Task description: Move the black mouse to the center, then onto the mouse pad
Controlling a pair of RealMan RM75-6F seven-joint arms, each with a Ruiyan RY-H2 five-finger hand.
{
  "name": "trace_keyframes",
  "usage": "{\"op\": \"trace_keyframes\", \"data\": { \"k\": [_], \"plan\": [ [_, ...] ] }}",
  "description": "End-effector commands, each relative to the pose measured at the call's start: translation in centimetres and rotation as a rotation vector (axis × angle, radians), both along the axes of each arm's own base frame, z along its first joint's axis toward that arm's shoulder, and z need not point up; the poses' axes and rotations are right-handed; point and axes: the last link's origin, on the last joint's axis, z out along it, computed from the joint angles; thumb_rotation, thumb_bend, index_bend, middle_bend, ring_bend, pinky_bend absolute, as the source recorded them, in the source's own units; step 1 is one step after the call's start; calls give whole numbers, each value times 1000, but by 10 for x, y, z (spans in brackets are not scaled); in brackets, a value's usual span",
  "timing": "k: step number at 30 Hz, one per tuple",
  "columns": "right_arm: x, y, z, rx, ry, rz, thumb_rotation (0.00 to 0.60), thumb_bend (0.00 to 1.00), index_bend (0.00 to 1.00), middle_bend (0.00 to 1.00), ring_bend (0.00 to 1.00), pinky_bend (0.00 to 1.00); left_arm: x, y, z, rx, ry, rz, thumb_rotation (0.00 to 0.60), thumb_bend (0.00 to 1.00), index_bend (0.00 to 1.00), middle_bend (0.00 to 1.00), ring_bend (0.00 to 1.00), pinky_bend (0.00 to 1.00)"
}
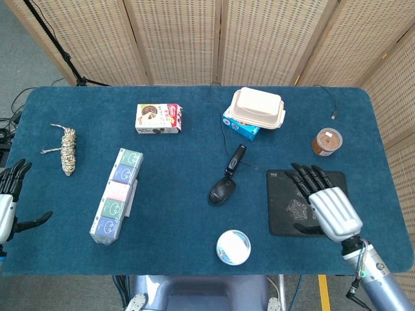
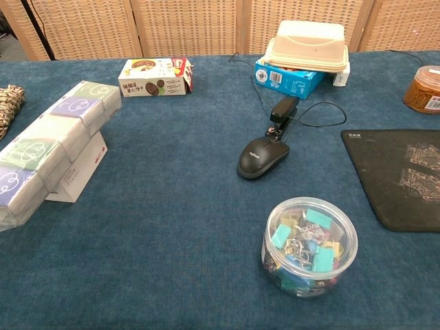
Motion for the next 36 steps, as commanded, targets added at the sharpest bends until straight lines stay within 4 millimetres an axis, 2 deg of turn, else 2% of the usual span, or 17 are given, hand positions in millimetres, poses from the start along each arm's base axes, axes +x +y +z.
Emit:
{"op": "trace_keyframes", "data": {
  "k": [1,9,15,20,25,29,36],
  "plan": [
    [19,-7,-16,79,0,94,600,0,0,0,0,0,1,-5,4,34,5,-7,600,130,0,0,0,0],
    [57,-26,-59,197,15,203,600,0,0,0,0,0,1,-6,4,57,2,-4,600,131,0,0,0,0],
    [73,-45,-90,272,47,273,600,0,0,0,0,0,1,-4,1,52,-1,-5,600,131,0,0,0,0],
    [73,-65,-110,290,86,323,600,0,0,0,0,0,1,-4,2,59,0,-8,600,130,0,0,0,0],
    [64,-80,-122,309,87,323,600,0,0,0,0,0,0,-6,4,63,-2,-3,600,130,0,0,0,0],
    [60,-84,-129,335,63,310,600,0,0,0,0,0,0,-4,2,57,-2,-3,600,131,0,0,0,0],
    [57,-85,-153,377,6,271,600,0,0,0,0,0,2,-3,-5,33,10,-3,600,130,0,0,0,0]
  ]
}}
